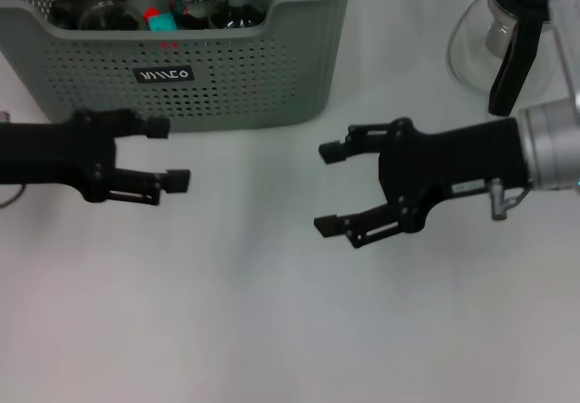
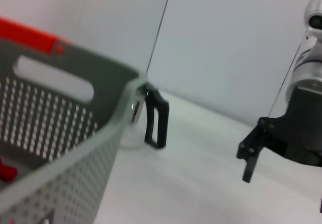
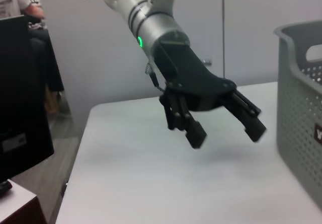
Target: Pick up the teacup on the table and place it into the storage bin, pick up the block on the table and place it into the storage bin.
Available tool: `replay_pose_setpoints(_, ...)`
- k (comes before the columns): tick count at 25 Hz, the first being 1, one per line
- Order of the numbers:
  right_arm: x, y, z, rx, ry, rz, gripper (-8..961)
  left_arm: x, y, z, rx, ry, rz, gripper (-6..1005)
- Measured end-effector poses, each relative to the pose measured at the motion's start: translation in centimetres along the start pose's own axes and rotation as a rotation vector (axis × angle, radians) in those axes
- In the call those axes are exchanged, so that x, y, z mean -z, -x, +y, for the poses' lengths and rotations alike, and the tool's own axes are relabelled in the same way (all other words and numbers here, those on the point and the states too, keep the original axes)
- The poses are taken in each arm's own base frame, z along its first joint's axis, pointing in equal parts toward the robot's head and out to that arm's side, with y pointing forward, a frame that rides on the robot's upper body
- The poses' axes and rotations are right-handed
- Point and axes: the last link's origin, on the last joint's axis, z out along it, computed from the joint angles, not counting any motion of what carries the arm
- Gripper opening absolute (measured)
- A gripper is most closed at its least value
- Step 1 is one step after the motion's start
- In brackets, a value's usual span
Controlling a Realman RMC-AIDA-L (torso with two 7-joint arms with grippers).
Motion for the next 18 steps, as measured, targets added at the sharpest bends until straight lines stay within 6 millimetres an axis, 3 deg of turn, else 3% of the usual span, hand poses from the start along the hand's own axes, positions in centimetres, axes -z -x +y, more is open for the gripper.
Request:
replay_pose_setpoints(3,-1.2,-1.4,-0.3,0.048,-0.007,0.006,927,-1.6,1.0,-0.1,0.017,-0.004,-0.048,943)
replay_pose_setpoints(6,-1.8,-1.6,-0.8,0.066,-0.015,0.013,928,-2.0,1.5,0.0,0.02,0.002,-0.06,943)
replay_pose_setpoints(18,-5.1,-1.2,-2.7,0.153,-0.024,0.064,930,-1.7,2.9,0.3,0.043,-0.014,-0.068,943)
